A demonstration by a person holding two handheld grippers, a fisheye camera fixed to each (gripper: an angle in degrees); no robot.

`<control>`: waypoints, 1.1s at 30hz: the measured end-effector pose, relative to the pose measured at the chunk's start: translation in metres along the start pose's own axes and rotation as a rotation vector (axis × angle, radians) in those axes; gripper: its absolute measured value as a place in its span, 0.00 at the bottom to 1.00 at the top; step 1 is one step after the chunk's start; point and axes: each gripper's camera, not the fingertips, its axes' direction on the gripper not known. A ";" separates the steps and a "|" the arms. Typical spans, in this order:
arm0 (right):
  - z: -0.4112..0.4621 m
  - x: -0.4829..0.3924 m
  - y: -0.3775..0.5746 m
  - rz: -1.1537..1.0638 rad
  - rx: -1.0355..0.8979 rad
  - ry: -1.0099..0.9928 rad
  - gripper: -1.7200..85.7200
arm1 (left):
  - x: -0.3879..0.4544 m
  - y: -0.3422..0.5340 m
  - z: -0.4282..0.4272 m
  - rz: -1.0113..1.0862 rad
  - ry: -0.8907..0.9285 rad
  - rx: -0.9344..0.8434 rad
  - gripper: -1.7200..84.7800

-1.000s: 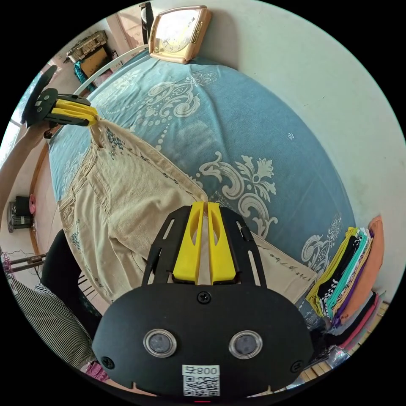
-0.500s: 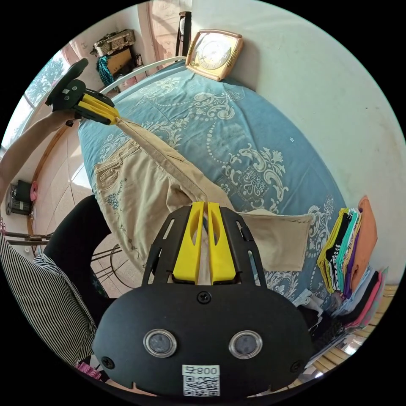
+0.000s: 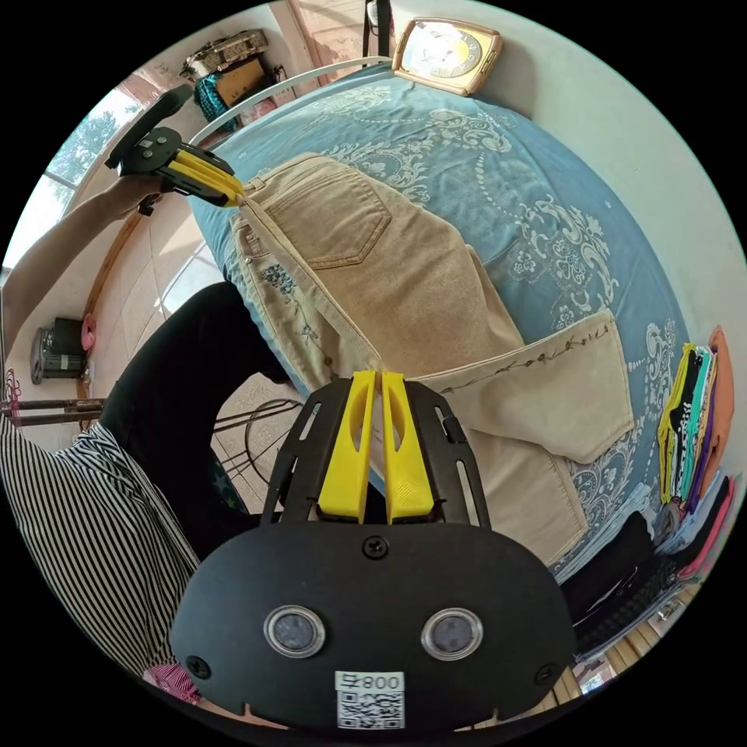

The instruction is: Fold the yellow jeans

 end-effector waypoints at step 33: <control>0.112 0.044 0.026 0.060 -0.032 -0.082 0.04 | 0.036 0.131 0.088 0.061 -0.037 -0.113 0.04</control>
